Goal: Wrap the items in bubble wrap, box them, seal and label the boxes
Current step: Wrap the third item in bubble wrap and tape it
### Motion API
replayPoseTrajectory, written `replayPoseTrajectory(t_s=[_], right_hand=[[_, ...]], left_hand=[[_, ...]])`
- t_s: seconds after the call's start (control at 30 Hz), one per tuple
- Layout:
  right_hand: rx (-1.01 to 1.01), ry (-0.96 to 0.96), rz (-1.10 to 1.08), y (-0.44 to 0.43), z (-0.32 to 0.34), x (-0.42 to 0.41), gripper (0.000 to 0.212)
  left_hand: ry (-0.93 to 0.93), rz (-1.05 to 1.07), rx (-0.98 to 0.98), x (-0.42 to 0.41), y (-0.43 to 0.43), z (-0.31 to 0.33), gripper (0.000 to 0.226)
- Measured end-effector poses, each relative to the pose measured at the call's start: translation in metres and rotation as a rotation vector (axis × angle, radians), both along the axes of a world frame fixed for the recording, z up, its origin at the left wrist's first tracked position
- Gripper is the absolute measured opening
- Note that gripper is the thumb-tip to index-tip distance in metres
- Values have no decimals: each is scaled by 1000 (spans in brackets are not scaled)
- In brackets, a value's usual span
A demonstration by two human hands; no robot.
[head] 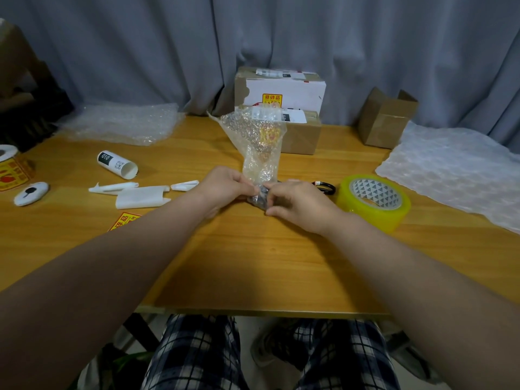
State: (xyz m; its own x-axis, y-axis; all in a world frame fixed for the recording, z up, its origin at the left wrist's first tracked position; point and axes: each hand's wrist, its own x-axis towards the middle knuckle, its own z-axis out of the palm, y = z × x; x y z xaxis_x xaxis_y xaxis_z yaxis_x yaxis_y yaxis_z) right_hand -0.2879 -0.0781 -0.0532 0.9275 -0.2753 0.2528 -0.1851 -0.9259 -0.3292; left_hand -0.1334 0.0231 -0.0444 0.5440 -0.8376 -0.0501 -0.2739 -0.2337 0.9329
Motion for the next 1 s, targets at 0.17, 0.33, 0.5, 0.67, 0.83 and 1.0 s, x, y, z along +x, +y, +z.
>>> replayPoseTrajectory(t_s=[0.17, 0.33, 0.5, 0.67, 0.83, 1.0], right_hand=[[-14, -128, -46, 0, -7, 8, 10], [304, -195, -126, -5, -5, 14, 35], [385, -204, -122, -8, -3, 23, 26], [389, -284, -101, -7, -10, 27, 14], [532, -290, -216, -4, -11, 27, 15], [645, -273, -281, 4, -1, 30, 6]], left_hand=[[1, 32, -65, 0, -2, -8, 25], [-478, -41, -59, -3, 4, -7, 6], [-775, -293, -68, 5, 15, -11, 19], [-895, -243, 29, -3, 6, -15, 42], [-971, -188, 22, -10, -1, -18, 41], [-1074, -279, -1, -2, 9, -12, 44]])
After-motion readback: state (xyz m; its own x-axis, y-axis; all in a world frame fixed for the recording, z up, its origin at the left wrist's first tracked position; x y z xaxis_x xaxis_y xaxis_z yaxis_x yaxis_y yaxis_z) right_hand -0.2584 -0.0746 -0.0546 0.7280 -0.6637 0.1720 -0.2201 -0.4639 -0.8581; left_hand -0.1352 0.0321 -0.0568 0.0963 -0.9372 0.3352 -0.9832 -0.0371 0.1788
